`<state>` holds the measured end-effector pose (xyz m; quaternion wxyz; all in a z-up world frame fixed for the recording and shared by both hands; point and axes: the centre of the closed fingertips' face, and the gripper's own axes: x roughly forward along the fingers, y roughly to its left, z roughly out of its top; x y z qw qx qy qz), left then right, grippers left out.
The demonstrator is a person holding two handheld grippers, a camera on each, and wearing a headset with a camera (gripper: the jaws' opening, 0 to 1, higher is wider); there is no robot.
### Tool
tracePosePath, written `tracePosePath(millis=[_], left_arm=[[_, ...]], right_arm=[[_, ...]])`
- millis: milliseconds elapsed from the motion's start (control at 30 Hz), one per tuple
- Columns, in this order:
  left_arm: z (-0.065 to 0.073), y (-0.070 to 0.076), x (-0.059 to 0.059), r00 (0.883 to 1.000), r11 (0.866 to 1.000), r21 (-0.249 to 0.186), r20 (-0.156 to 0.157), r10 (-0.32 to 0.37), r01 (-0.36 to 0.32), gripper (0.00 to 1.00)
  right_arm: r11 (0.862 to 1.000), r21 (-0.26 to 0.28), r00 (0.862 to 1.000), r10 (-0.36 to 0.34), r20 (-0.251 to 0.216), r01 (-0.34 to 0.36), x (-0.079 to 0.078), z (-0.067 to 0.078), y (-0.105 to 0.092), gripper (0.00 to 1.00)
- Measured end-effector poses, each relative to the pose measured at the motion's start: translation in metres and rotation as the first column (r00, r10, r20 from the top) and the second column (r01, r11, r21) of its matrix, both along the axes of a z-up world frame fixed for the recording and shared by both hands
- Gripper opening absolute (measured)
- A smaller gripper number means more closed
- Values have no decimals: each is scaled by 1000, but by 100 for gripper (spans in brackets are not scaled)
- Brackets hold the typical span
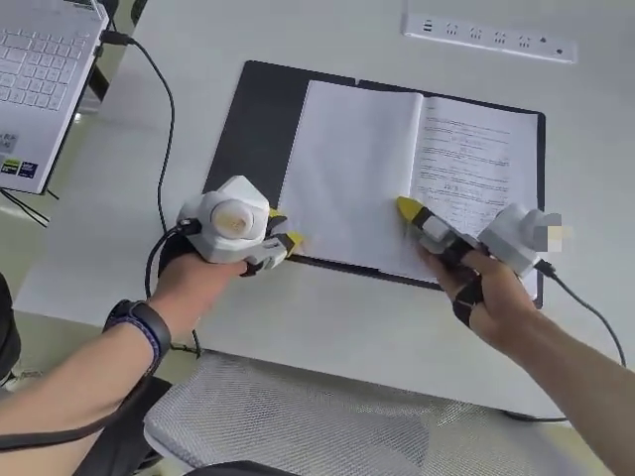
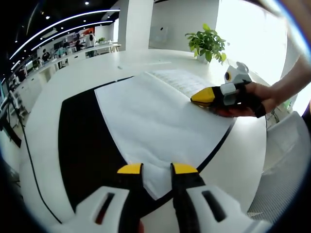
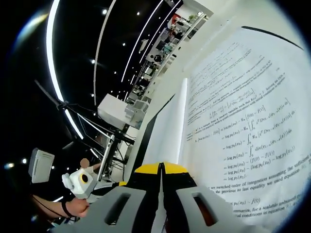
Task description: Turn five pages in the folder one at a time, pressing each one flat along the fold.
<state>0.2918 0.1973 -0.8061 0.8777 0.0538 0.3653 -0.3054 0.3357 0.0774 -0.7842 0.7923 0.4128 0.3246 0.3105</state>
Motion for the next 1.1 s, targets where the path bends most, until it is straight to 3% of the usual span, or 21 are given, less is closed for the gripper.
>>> tracePosePath(millis=[100,400,1100], left_arm=[[0,0,0,1000,1000,0,0,-1,1,21],[-2,-1,-1,1000,1000,1,0,-1,1,23],[-2,-2,-2,1000,1000,-5,4,3,-3,25]], right_arm=[[1000,4,1000,17,-9,-17,-15,-1,1,0],[1000,9,999,26,-38,-26,-41,-6,-3,0],[997,-67,996,44,-82,-49,-63,-26,-19,0]])
